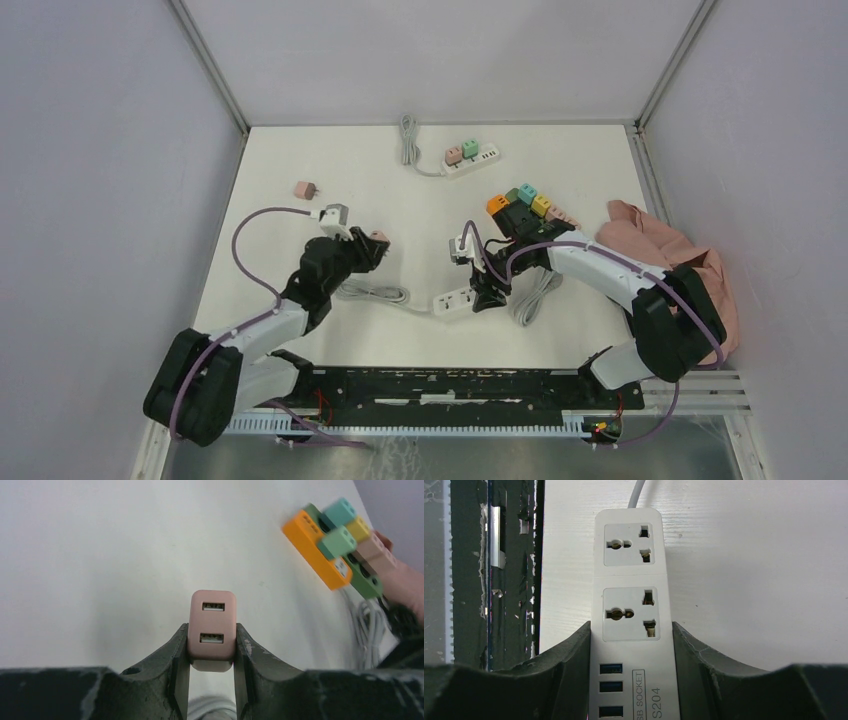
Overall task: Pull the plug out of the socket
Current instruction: Place the plug at the center of the board.
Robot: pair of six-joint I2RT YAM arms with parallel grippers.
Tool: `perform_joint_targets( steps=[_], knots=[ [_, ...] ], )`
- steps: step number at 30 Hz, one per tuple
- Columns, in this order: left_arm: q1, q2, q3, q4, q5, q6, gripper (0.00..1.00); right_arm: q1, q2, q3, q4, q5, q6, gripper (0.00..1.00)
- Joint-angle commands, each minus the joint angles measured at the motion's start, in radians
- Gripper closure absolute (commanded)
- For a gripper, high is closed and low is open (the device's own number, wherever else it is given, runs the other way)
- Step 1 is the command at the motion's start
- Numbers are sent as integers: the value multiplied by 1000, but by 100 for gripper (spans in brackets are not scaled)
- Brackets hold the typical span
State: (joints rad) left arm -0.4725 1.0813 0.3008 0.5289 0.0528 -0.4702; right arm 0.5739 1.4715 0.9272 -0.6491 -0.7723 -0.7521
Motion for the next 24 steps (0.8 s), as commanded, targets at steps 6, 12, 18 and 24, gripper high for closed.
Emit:
perform_joint_targets(
  steps=[6, 12, 18, 24],
  knots=[
    [394, 250, 132, 39, 27, -457, 97, -6, -36, 7, 5, -15, 5, 97],
    [546, 396, 264, -104, -92, -650, 94, -6, -43, 4, 5, -17, 5, 97],
    [654, 572, 441, -231, -69, -720, 88, -6, -43, 4, 3, -23, 4, 97],
    [702, 679, 526, -232, -82, -760, 76, -5, -48, 6, 0, -21, 2, 97]
  ],
)
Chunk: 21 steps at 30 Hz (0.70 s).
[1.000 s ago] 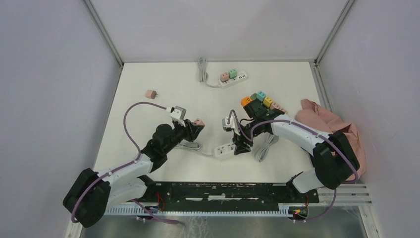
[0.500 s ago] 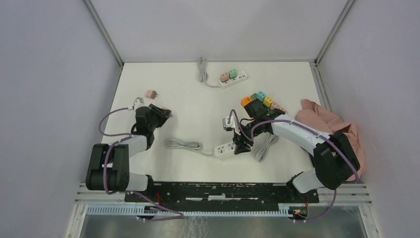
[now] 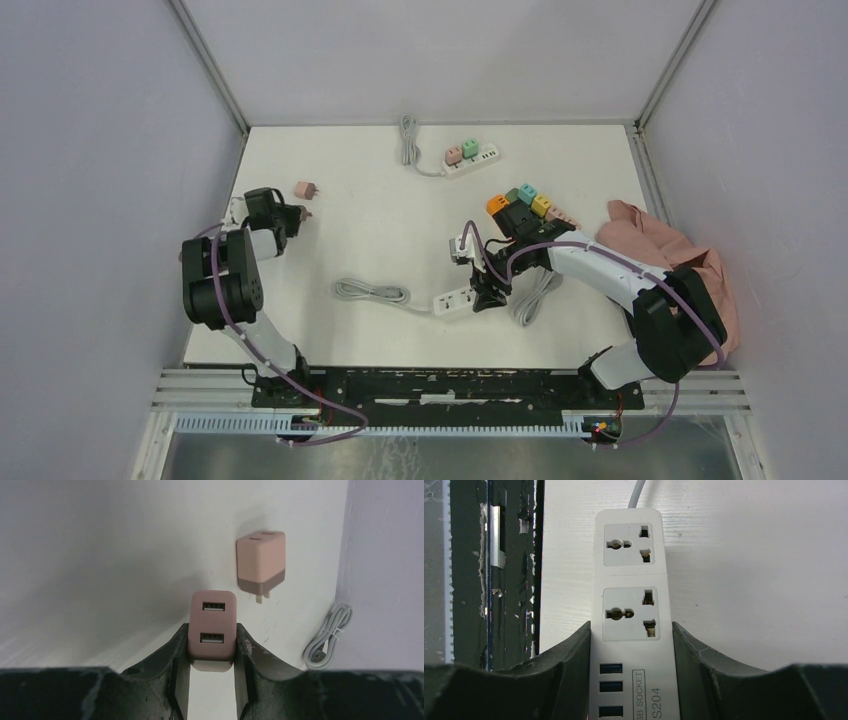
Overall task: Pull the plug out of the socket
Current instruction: Place the plug at the center of the board.
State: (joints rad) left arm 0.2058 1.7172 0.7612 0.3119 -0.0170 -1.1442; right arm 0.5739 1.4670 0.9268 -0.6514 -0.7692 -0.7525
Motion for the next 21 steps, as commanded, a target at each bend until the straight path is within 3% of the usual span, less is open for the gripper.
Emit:
perform_joint_targets(
  steps=[1, 7, 14, 16, 21],
  knots=[
    [30, 60, 74, -11, -1, -96, 74, -5, -41, 6, 3, -24, 2, 97],
    [47, 135, 100, 53, 56, -124, 62, -5, -35, 7, 0, -26, 1, 97],
    [50, 149, 140, -46, 66, -129, 12, -5, -30, 9, -4, -25, -5, 97],
    [49, 134, 136, -83, 47, -139, 3, -5, -28, 10, -6, -25, -5, 97],
    [49, 90, 207, -341, -14, -128, 1, -4, -28, 11, -7, -28, -5, 97]
  ],
)
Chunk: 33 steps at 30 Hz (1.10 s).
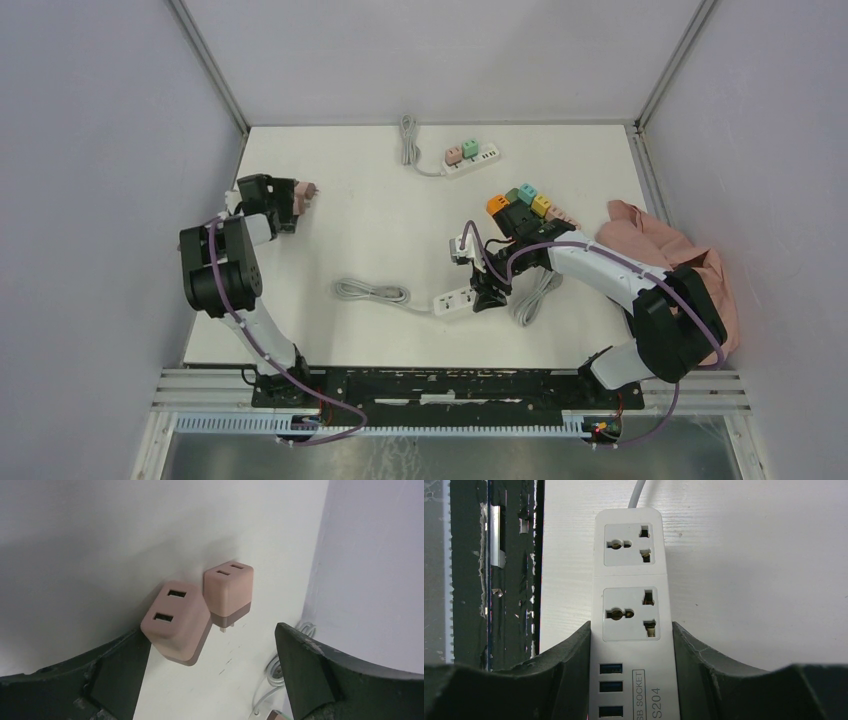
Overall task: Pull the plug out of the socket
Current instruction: Place the plug at the center of the board, then place the socket at the center of the board.
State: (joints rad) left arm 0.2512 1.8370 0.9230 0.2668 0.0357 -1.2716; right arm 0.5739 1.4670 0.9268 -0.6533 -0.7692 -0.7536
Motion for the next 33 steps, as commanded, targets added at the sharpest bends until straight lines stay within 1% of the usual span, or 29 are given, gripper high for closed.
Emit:
perform_joint_targets(
  steps=[1, 4, 11, 14, 18, 21, 23, 29, 33],
  knots=[
    [3, -35, 60, -347, -73, 3, 0, -4, -28, 11, -5, -28, -4, 97],
    [3, -68, 65, -430, -81, 9, 0, -4, -29, 12, -6, -28, -4, 97],
    [2, -203, -24, -423, -50, 25, 0, -5, -32, 12, -8, -31, -4, 97],
    [-6, -285, -80, -391, -18, 52, 1, -4, -31, 13, -9, -34, -3, 97],
    [-54, -401, -173, -307, 28, 121, 0, -5, -28, 15, -10, -43, 0, 97],
    [-95, -480, -266, -195, 108, 174, 0, -5, -32, 17, -12, -44, 0, 97],
    [-137, -528, -327, -63, 175, 223, 0, -5, -35, 17, -12, -45, 1, 97],
    [-279, -670, -504, 312, 436, 418, 0, -7, -36, 22, -22, -54, -8, 97],
    [-400, -701, -598, 530, 574, 520, 1, -25, -39, 43, -80, -83, -53, 96]
  ],
)
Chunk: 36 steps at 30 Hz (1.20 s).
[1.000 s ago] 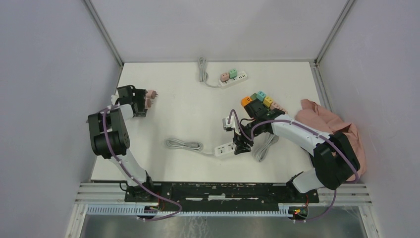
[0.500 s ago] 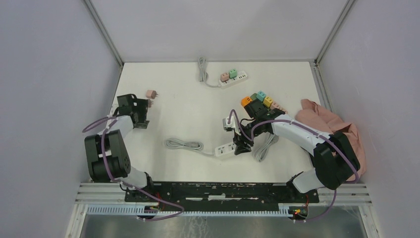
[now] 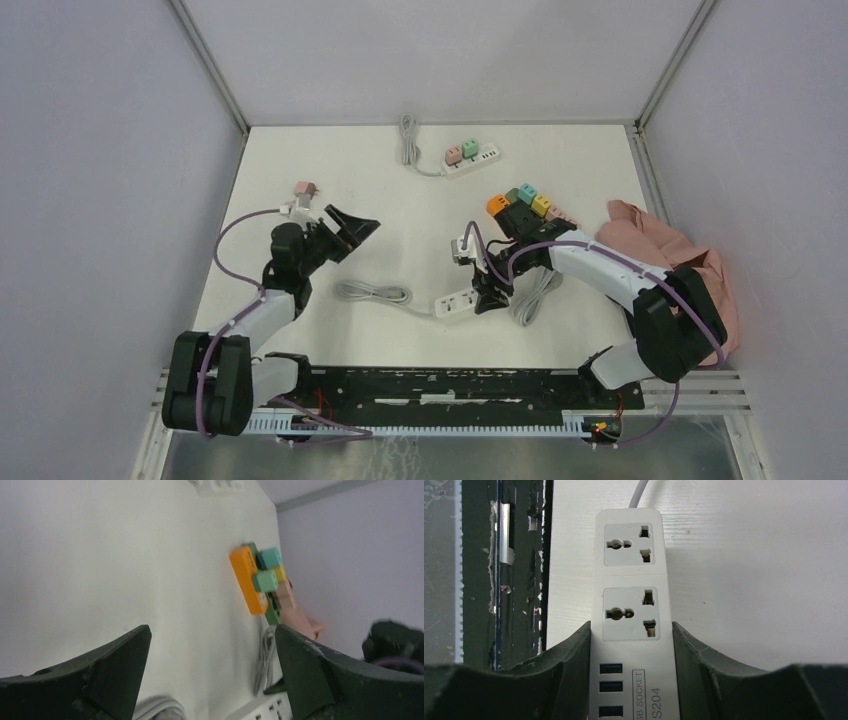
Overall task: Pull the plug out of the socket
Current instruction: Place the socket at the center of the board.
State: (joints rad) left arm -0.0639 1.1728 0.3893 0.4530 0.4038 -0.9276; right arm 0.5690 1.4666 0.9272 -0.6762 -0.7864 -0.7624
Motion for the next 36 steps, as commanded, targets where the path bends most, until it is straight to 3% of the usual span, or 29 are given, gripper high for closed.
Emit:
perform_joint_targets(
  steps=[1, 6, 14, 17, 24, 36],
  knots=[
    [-116, -26, -88, 429, 234, 174, 1, -30, -39, 46, -71, -79, -58, 96],
    [-250, 91, -150, 789, 339, 165, 1, -66, -26, 83, -174, -123, -143, 95],
    [-400, 229, -208, 1068, 399, 246, 3, -116, 29, 151, -334, -187, -242, 96],
    [-469, 222, -200, 1012, 385, 337, 6, -121, 65, 186, -403, -199, -285, 96],
    [-666, 129, -100, 554, 237, 687, 6, -121, 82, 204, -432, -207, -305, 96],
    [-820, 188, 27, 323, 87, 834, 3, -121, 83, 205, -432, -208, -299, 96]
  ],
)
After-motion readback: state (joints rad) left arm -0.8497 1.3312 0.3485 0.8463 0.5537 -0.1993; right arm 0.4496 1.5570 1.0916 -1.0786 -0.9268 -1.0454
